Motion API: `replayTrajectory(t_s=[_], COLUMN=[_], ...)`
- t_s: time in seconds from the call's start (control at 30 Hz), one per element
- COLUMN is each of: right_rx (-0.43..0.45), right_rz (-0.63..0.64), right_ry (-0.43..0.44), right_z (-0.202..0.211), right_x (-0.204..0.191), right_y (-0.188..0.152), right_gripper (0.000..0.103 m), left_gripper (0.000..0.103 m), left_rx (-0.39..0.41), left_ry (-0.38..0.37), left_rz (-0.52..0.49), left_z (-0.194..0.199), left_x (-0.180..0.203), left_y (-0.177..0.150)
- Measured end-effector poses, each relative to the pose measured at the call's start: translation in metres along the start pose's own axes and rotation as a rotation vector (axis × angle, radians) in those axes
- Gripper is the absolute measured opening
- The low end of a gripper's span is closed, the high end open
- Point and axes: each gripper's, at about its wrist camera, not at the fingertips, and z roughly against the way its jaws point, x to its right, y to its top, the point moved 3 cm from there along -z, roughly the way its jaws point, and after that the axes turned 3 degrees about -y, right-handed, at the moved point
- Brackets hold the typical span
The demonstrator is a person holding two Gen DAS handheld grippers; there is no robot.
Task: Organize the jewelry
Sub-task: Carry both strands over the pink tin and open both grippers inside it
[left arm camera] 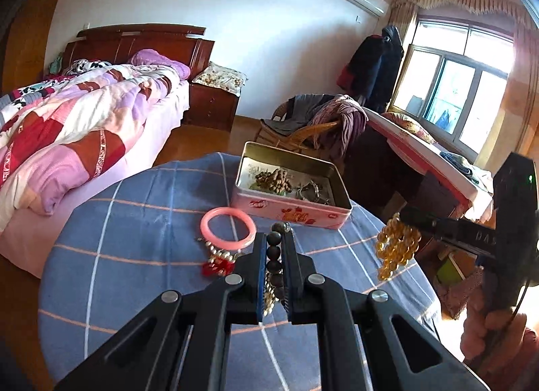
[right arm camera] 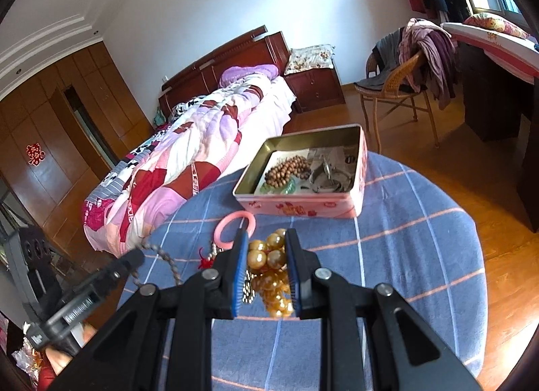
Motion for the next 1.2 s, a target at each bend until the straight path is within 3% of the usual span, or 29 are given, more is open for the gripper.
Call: replayTrajectory(t_s=[0.23,0.47,0.87,0.93,0.97,1.03,1.1,1.13,1.2], right_rx=[0.047,0.073,-0.027,-0.026,-0.027,-0.002,0.038,0.048,0.072], right_rz=[0.002,-0.003,-0.042,-0.052,-0.063,-0.084,-0.076,-0.069,-0.066], right_ry=[0.041,-0.008,-0.121,-0.133,-0.128,-0.111,-0.105,-0.118,-0.135], right_z=[-0.015,-0.058,-0.140,-0.142,-0.140,-0.131,-0.117,-0.112,-0.098], right_x=[0.001,0.016,0.053,0.058,0.060,0.063,0.062,0.061,0.060], right_y=[0.043,0.084,0.083,0.081,0.080,0.083,0.085,0.085,0.083], right_gripper=[0.025,0.025,0.026,0.032,0.046,0.065,0.065,0.065,0.065], left_gripper=[0.008,0.008,0.008,0.008,0.010,0.025,0.076,0.082,0.083], left_rx=[0.040,0.018,-0.063,-0.094,-0.114,-0.148,-0.140,-0.115,-0.080], left_ry=[-0.015,0.010,0.066,0.103,0.118,0.144,0.173,0.181,0.168], left_rz=[-0.038,-0.045,-0.097,-0.134,-0.147,-0.163,-0.154,-0.147,-0.132], left_z=[-0.025,-0.087,-0.183,-0.194,-0.198,-0.201,-0.195,-0.187,-0.169], left_x=[0.012,0.008,0.014,0.017,0.018,0.018,0.015,0.014,0.012], left_y=[0.038,0.066,0.081,0.078,0.077,0.074,0.074,0.076,0.077])
